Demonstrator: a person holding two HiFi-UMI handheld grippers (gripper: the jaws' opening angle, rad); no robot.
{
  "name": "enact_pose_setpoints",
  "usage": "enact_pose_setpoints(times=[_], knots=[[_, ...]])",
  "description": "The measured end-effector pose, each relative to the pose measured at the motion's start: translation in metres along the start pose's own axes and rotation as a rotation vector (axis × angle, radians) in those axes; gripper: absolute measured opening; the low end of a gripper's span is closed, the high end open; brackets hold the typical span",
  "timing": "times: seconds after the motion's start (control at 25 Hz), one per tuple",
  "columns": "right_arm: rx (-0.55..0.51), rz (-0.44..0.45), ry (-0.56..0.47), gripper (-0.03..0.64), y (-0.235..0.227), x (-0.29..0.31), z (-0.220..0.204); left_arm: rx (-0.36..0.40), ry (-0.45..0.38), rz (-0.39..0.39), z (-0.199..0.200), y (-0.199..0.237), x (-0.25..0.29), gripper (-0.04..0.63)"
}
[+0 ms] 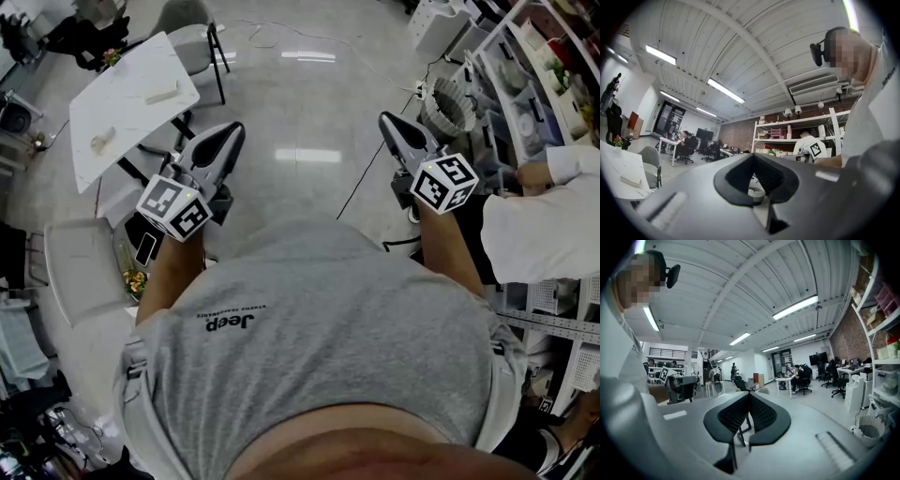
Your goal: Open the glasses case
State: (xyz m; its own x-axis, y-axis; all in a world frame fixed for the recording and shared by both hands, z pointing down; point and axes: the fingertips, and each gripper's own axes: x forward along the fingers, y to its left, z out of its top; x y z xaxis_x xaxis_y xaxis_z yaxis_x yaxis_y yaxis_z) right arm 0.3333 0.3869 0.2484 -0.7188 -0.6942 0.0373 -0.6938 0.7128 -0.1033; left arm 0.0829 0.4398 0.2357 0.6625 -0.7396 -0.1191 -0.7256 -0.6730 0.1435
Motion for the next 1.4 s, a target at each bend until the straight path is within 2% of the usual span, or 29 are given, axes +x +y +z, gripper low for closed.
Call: enact_pose_setpoints(times=[0.12,0.16,0.2,0.28,0.36,0.4,0.96,1.2,1.4], knots=[[0.005,0.015,-0.003,0.003,-0.004,-0.003,-0.001,-0.022,0.001,-0.012,-0.001,-0.004,0.007,0.052],[0.005,0.020,-0.005,0.003,-0.006,-0.005,-0.001,-0.031,0.011,-0.020,-0.002,-0.006,0.011,0.080],[0.006,0.024,-0.007,0.003,-0.008,-0.006,0.000,-0.039,0.021,-0.026,-0.002,-0.009,0.014,0.138],[0.011,0.034,-0.011,0.003,-0.013,-0.009,0.001,-0.042,0.032,-0.025,-0.003,-0.013,0.021,0.302],[0.014,0.047,-0.013,0.003,-0.019,-0.012,0.001,-0.026,0.036,-0.012,-0.006,-0.017,0.028,0.387],[0.015,0.055,-0.014,0.003,-0.022,-0.014,0.001,-0.018,0.038,-0.006,-0.008,-0.020,0.032,0.405],[0.045,0.165,-0.027,0.003,-0.075,-0.031,-0.008,-0.028,0.087,0.073,-0.036,-0.069,0.079,0.411],[0.059,0.174,-0.017,0.003,-0.084,-0.001,-0.015,-0.031,0.098,0.087,-0.037,-0.041,0.086,0.411],[0.043,0.139,-0.007,0.003,-0.093,0.047,-0.018,-0.060,0.072,0.040,-0.044,0.017,0.101,0.411]])
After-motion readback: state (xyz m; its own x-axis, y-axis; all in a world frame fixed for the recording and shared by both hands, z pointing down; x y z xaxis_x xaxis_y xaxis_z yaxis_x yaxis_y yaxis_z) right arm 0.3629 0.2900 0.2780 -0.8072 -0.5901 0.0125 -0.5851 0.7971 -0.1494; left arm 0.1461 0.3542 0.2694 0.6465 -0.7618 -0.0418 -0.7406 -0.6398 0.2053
